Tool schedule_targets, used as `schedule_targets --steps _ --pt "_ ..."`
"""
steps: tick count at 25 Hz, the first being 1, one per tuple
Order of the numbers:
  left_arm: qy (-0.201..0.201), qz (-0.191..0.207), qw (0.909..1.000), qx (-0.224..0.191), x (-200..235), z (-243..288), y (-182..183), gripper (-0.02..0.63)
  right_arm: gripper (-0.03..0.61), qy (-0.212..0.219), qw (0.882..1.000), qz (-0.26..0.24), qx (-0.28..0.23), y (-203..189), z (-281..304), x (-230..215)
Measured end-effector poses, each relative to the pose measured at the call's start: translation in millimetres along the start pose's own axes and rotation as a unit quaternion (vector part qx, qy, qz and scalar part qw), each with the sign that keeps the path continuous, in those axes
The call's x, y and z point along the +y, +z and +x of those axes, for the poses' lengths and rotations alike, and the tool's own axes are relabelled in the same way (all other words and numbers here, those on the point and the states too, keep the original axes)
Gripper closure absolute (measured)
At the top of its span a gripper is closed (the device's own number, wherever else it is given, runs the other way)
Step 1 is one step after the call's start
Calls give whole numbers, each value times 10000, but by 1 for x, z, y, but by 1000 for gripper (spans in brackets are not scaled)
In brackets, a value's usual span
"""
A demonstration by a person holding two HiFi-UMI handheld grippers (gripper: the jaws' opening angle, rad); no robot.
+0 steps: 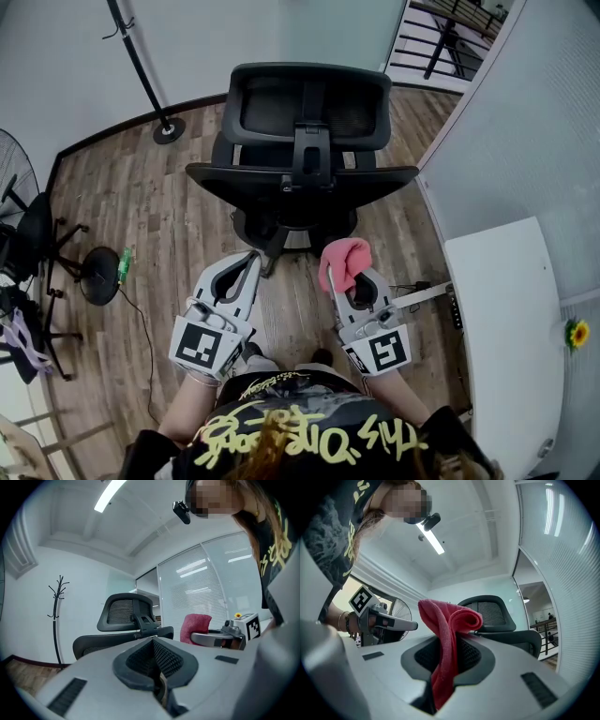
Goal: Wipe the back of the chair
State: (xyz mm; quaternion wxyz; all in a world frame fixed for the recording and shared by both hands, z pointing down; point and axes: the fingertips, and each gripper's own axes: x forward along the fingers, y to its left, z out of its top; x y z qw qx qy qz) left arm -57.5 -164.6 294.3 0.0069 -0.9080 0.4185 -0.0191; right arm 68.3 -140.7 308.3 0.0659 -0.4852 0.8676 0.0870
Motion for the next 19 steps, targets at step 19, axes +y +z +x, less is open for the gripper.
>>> schedule_targets --steps 19 --pt "29 -25 10000 -68 0 4 2 620 515 45 10000 2 0 -1 4 1"
